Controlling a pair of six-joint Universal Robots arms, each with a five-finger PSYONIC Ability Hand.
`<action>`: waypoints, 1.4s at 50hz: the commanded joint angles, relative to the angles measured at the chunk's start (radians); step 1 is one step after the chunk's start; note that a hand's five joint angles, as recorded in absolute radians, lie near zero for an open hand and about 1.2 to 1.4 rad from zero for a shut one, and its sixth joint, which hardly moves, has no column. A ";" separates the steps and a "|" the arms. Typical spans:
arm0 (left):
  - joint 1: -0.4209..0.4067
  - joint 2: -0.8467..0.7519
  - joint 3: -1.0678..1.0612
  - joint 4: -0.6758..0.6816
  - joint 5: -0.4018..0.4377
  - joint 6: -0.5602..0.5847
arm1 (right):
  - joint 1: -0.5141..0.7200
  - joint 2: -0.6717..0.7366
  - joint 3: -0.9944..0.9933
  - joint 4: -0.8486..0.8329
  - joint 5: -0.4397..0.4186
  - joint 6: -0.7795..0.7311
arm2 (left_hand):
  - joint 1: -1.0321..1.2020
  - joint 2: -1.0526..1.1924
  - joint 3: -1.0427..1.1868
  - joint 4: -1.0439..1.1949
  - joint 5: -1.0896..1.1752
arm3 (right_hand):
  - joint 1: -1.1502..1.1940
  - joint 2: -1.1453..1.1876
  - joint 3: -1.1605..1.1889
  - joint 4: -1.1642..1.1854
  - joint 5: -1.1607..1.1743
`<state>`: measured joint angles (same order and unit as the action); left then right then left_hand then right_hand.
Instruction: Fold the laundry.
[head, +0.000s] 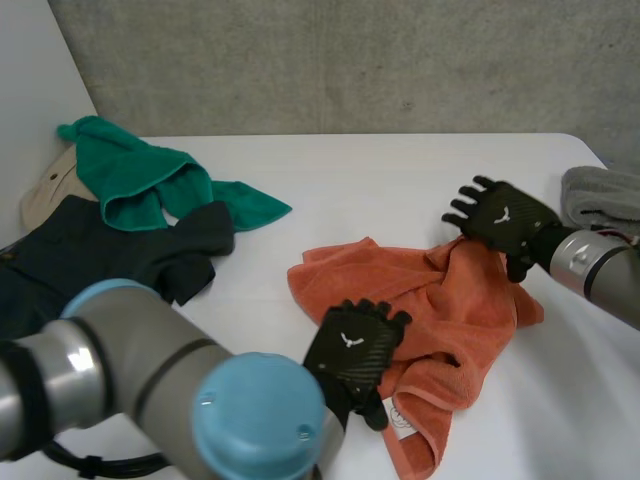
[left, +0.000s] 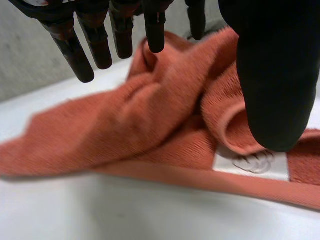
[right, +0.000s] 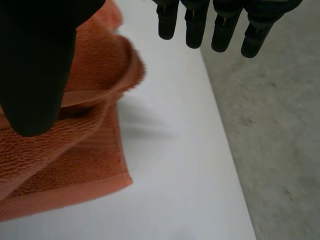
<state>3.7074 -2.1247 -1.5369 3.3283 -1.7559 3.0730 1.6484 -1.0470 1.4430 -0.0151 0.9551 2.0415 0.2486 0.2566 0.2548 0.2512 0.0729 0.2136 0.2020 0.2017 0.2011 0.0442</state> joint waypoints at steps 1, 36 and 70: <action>-0.029 -0.145 0.144 -0.055 0.003 -0.069 | 0.004 0.091 -0.018 0.004 -0.004 -0.174 | 0.032 0.024 0.026 0.030 0.034 | 0.041 0.053 0.053 0.054 0.036; 0.338 0.212 0.253 -0.217 -0.057 0.458 | 0.071 -0.292 -0.176 0.670 0.217 0.364 | 1.148 1.140 1.141 1.145 1.149 | 1.183 1.194 1.195 1.195 1.178; 0.474 0.232 0.267 0.372 0.148 0.520 | 0.243 -0.271 -0.254 -0.082 0.484 0.617 | 1.148 1.140 1.141 1.145 1.149 | 1.183 1.194 1.195 1.195 1.178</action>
<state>4.1660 -1.9930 -1.0344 3.7902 -1.6108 3.5890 1.9019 -1.2930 1.0872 -0.2358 1.4663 2.6840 1.1362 1.1980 1.1921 1.2001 0.9581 1.1095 1.1776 1.1893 1.1960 0.9886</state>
